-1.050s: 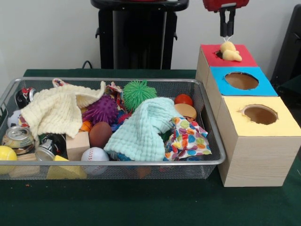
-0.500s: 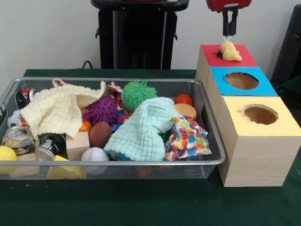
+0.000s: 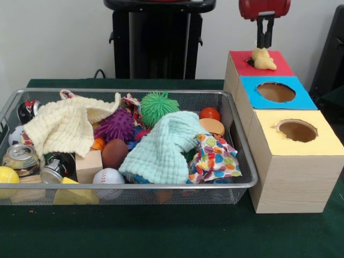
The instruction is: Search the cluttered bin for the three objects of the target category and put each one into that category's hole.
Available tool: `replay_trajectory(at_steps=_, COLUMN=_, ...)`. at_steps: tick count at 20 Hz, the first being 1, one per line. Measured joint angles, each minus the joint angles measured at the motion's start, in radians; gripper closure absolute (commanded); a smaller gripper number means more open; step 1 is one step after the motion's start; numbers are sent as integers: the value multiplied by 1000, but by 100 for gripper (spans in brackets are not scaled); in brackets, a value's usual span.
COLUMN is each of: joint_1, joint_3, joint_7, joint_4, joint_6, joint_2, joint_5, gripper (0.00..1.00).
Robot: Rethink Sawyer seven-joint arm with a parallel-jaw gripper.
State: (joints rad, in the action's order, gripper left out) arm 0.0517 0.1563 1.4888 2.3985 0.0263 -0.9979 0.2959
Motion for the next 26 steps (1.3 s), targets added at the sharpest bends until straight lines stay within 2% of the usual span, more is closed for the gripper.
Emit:
replay_trajectory(at_steps=8, joint_1=0, joint_3=-6, joint_7=38, joint_4=-1, joint_6=-78, joint_2=92, joint_5=1, gripper=100)
replay_trajectory(at_steps=19, joint_1=-6, joint_3=-9, joint_7=40, joint_4=-9, joint_6=-207, joint_2=195, joint_5=-3, gripper=100)
replay_trajectory(at_steps=26, joint_1=-15, joint_3=-9, joint_7=40, joint_4=-22, joint_6=-253, joint_2=257, joint_5=-2, gripper=100)
